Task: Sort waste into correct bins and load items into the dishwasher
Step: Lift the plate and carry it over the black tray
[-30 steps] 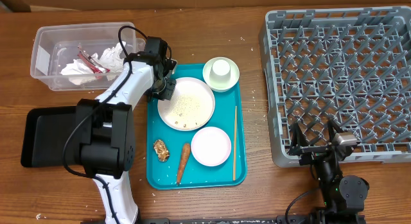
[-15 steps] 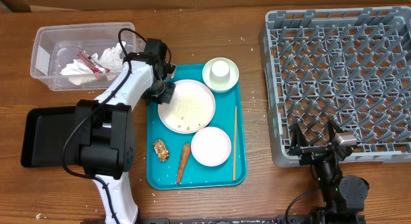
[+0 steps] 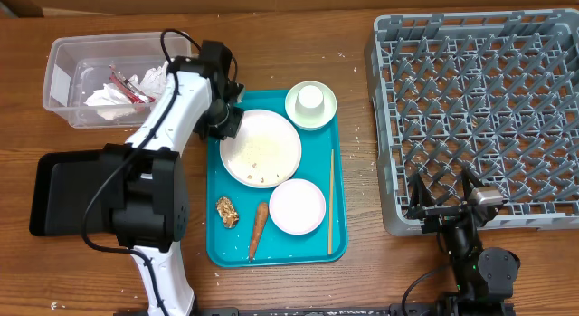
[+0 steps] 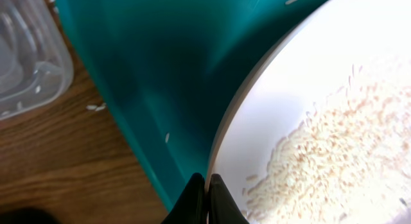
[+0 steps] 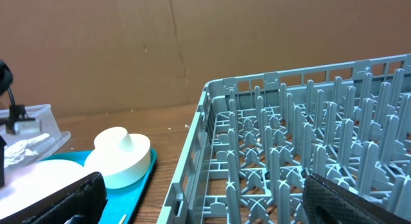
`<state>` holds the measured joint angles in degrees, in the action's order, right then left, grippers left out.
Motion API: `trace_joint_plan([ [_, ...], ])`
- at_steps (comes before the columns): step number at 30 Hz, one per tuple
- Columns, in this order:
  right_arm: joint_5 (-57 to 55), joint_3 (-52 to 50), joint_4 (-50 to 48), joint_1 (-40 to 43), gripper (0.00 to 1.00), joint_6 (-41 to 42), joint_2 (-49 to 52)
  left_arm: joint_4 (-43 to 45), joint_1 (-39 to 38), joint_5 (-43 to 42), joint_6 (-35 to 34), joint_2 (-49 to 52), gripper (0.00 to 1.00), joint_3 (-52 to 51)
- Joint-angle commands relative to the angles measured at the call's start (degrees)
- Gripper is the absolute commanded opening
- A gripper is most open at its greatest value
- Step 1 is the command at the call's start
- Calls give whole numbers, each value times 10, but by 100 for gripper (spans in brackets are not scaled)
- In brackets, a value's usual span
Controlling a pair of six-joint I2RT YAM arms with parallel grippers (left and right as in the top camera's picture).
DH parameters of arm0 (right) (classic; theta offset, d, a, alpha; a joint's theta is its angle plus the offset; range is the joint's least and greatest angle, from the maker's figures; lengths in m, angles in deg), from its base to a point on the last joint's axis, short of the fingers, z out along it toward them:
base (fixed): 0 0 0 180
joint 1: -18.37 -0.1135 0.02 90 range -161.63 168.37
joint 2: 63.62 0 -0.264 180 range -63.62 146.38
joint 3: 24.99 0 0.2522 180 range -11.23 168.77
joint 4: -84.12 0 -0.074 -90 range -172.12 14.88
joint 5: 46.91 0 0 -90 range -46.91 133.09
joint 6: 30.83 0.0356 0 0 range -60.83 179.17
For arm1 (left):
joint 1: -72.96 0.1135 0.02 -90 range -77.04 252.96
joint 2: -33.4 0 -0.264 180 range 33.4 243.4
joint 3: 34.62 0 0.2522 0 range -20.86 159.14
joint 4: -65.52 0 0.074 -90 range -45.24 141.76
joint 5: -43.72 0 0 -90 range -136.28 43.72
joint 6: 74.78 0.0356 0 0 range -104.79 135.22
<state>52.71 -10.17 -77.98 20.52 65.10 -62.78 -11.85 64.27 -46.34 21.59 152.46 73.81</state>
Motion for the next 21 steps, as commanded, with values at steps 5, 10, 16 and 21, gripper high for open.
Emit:
trace_joint_plan([
  [5, -1, -6, -2, -3, 100, 0, -7, -56, 43, -72, 0, 7, 4, 75],
  [10, -1, -6, -2, -3, 100, 0, -7, -64, 74, -122, 5, 7, 4, 76],
  [16, -1, -6, -2, -3, 100, 0, -7, -71, 111, -180, 8, 4, 4, 76],
  [21, -1, -6, -2, -3, 100, 0, -7, -75, 133, -225, 14, -12, 4, 76],
])
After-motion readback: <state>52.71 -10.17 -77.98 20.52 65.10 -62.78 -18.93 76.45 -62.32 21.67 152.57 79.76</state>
